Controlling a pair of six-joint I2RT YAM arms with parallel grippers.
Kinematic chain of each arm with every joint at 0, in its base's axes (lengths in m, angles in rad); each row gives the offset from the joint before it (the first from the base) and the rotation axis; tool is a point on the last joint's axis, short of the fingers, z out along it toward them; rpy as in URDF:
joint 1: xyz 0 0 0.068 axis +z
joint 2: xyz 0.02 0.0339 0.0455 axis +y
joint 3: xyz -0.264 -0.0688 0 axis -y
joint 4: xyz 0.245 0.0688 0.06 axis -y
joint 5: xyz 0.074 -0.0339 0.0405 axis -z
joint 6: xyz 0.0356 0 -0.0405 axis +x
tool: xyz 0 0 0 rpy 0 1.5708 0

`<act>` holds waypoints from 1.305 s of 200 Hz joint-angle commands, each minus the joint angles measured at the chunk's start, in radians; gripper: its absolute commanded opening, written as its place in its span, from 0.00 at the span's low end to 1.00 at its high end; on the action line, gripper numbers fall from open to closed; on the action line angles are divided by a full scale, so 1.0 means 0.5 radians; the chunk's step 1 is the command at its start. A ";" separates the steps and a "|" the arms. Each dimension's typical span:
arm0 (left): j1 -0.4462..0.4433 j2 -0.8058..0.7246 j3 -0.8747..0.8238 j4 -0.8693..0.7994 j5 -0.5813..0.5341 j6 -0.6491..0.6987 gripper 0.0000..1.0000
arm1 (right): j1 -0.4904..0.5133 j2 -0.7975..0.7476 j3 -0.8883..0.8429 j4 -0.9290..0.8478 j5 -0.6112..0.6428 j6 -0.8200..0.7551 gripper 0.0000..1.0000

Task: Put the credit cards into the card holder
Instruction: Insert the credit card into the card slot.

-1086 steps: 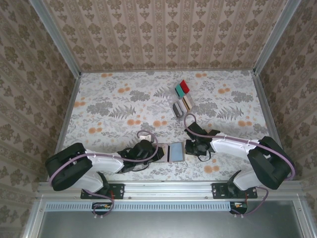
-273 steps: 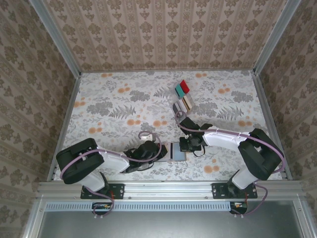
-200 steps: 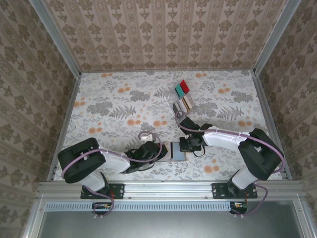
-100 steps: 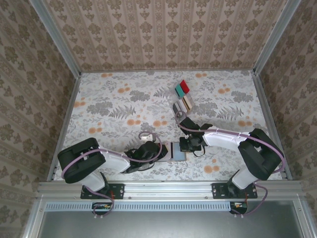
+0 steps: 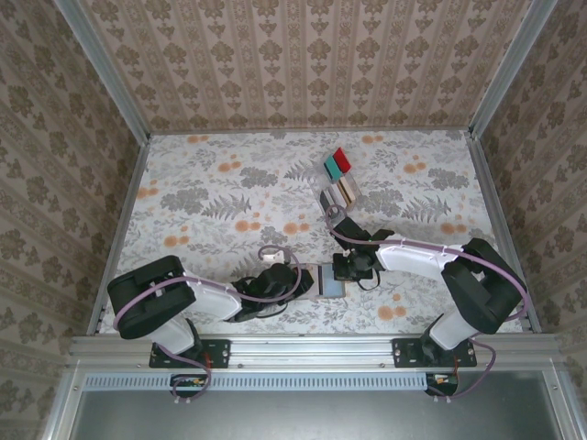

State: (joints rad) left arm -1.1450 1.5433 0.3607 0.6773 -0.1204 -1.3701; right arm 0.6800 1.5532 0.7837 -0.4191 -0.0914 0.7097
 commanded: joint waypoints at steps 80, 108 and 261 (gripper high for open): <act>-0.036 -0.071 0.143 -0.660 0.010 0.095 0.28 | 0.004 0.096 -0.098 -0.018 0.119 0.028 0.12; -0.034 -0.135 0.220 -0.900 -0.020 0.157 0.36 | 0.005 0.092 -0.095 -0.018 0.120 0.032 0.12; 0.033 0.054 0.523 -1.156 0.220 0.528 0.34 | 0.005 0.109 -0.084 -0.009 0.115 0.028 0.12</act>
State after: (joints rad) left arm -1.1370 1.5311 0.6029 0.1795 -0.0647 -1.1652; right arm 0.6800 1.5513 0.7834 -0.4187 -0.0917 0.7109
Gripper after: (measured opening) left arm 0.326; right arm 0.120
